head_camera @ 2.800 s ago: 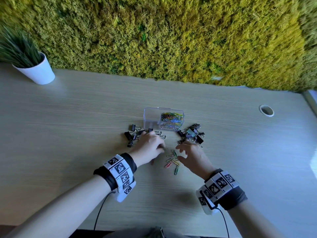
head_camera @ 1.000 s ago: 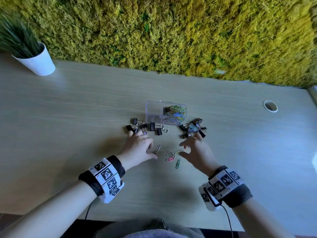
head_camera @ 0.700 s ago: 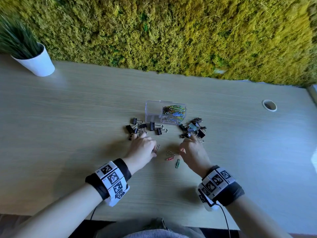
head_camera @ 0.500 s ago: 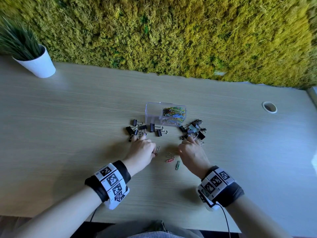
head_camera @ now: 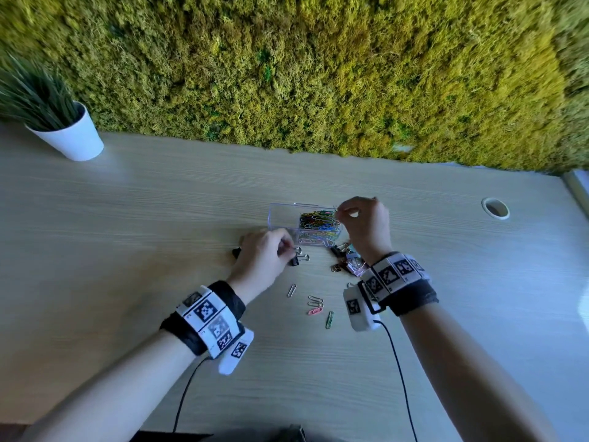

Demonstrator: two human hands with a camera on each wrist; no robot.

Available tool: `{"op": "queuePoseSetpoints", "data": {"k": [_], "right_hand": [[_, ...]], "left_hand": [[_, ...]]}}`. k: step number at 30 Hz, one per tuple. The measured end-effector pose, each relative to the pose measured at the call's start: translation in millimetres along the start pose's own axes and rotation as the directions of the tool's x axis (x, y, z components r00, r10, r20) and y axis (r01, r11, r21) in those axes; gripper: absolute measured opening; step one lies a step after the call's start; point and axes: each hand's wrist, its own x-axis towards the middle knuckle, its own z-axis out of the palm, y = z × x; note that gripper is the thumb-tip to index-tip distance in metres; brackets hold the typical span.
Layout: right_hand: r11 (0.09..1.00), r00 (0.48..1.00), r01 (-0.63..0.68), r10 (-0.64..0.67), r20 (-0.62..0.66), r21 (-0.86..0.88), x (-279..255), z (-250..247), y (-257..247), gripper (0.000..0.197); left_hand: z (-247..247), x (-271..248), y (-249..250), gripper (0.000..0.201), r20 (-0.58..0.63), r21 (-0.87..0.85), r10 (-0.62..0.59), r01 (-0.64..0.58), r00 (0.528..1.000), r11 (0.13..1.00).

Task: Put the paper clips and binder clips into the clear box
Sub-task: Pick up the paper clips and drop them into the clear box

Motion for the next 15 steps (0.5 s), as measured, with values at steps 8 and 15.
{"op": "queuePoseSetpoints", "data": {"k": [8,15], "right_hand": [[0.978,0.977,-0.199,0.202,-0.065,0.057,1,5,1,0.008],[0.978,0.977,-0.197,0.201,-0.072,0.063,0,6,1,0.004]], "left_hand": [[4,52,10,0.016,-0.157,0.001,-0.107,0.109,0.982,0.994],[20,62,13,0.013,-0.109,0.037,-0.103,0.107,0.989,0.994]]}}
